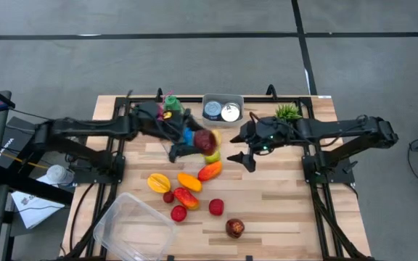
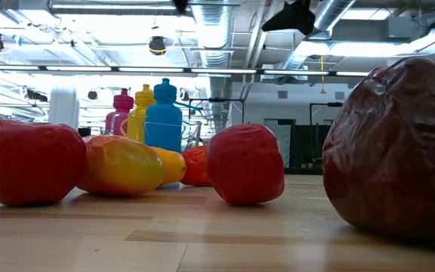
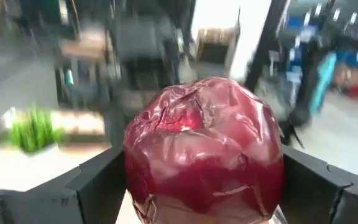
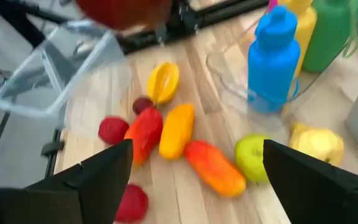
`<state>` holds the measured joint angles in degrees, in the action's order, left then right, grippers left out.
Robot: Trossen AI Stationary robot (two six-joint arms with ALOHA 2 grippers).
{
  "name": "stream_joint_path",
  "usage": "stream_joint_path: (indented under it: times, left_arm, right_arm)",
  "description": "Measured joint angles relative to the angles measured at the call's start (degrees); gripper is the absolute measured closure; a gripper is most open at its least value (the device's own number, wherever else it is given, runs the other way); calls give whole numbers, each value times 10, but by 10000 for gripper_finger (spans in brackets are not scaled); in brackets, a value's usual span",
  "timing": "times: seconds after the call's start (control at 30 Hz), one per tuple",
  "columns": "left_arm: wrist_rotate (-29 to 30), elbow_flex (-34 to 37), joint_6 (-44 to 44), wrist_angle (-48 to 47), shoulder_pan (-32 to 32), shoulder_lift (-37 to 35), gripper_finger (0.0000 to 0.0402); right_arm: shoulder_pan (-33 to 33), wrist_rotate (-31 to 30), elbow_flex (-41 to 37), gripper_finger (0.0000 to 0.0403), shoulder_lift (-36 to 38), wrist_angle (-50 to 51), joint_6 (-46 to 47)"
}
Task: Pick & Place Food Item
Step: Put the top red apple into the white bin
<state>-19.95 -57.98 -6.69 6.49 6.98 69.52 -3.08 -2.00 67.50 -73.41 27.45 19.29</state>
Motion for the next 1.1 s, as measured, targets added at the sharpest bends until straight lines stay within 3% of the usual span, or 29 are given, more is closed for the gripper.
stream_joint_path:
  times: [0.2, 0.43, 0.57, 0.77, 0.9, 1.1]
  left_arm:
    - [-9, 0, -45, -291, -58, -142, 73]
    - [71, 0, -303, -434, -262, -227, 73]
    - [112, 0, -421, -453, -400, -211, 73]
    - [120, 1, -473, -453, -550, -128, 73]
    - [139, 2, -428, -496, -589, -71, 73]
    - [185, 33, -416, -519, -596, -18, 73]
  right_arm:
    - [-22, 0, 2, 62, 0, 51, 2]
    - [-36, -24, 2, 63, 0, 62, 7]
    - [-35, -26, 2, 63, 0, 63, 7]
    - [-36, -26, -5, 63, 0, 54, 13]
    - [-35, -26, -23, 63, 0, 36, 13]
    - [-35, -28, -28, 63, 0, 34, 15]
